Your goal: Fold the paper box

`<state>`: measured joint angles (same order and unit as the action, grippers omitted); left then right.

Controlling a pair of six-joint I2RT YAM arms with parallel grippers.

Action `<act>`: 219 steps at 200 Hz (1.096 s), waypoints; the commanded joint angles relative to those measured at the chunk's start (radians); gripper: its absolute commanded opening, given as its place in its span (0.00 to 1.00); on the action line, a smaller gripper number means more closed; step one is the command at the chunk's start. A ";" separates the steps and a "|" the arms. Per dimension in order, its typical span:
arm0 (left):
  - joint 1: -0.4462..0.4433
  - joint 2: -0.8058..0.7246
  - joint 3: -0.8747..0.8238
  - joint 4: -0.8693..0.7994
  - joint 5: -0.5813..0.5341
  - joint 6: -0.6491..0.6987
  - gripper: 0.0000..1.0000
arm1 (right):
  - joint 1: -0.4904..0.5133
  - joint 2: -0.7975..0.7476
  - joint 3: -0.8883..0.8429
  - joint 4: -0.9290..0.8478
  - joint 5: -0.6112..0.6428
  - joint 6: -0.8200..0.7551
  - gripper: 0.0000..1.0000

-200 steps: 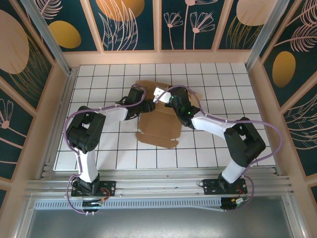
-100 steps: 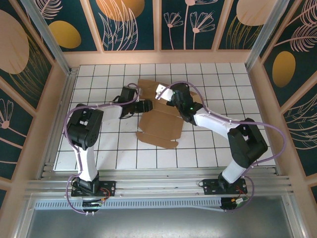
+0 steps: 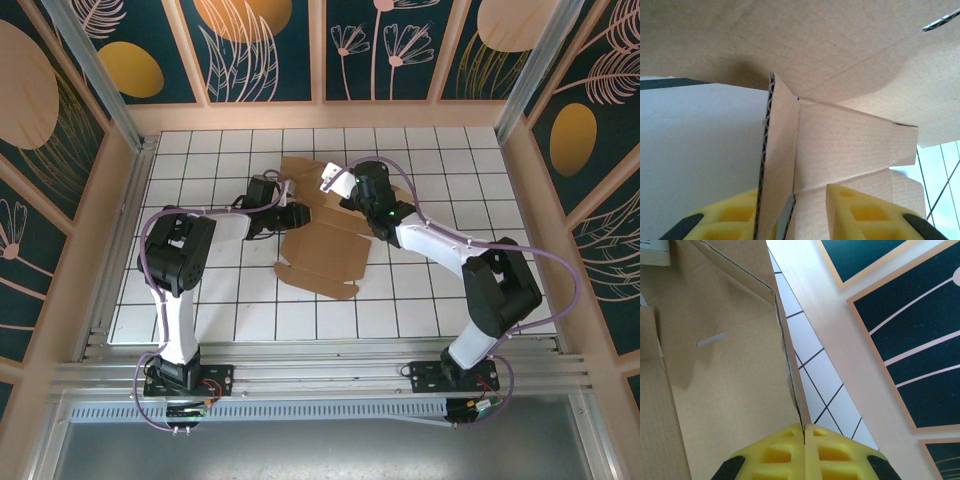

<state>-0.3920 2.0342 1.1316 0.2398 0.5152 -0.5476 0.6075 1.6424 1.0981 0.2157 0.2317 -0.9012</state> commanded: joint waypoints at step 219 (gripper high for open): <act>-0.157 -0.145 0.009 0.011 -0.318 0.492 0.27 | 0.019 -0.018 0.034 -0.044 -0.030 0.048 0.00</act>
<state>-0.5243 1.9503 1.1549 0.1738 0.1459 -0.1577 0.6109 1.6424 1.1118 0.1772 0.2298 -0.8799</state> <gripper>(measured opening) 0.266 0.051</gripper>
